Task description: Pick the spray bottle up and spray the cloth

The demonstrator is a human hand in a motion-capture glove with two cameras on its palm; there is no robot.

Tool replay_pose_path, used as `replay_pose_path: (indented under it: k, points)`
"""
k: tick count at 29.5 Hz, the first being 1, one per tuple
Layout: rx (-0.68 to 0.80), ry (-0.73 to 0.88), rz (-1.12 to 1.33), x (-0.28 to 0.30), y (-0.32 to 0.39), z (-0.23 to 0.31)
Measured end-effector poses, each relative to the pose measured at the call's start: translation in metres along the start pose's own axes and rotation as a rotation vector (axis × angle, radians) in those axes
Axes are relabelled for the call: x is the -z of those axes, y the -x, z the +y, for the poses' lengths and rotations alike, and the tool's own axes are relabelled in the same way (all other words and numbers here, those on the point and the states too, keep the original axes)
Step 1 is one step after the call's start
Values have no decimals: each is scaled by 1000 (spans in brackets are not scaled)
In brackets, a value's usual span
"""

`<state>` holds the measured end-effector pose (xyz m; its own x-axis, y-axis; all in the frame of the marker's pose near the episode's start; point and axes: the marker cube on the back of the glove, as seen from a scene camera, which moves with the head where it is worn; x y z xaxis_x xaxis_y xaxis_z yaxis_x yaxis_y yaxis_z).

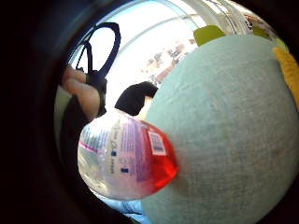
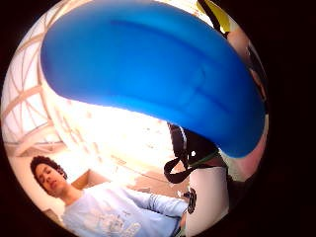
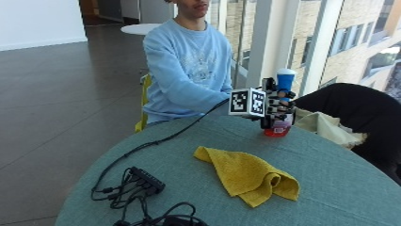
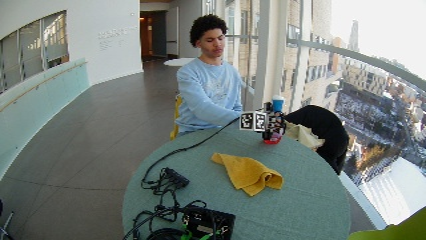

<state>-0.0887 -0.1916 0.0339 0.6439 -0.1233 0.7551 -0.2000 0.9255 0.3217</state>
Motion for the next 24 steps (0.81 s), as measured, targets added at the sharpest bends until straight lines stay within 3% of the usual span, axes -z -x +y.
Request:
replay_pose_path:
  k: [13, 24]
  points:
    - [21, 64, 273, 111, 11, 45]
    - [-60, 88, 535, 227, 9, 159]
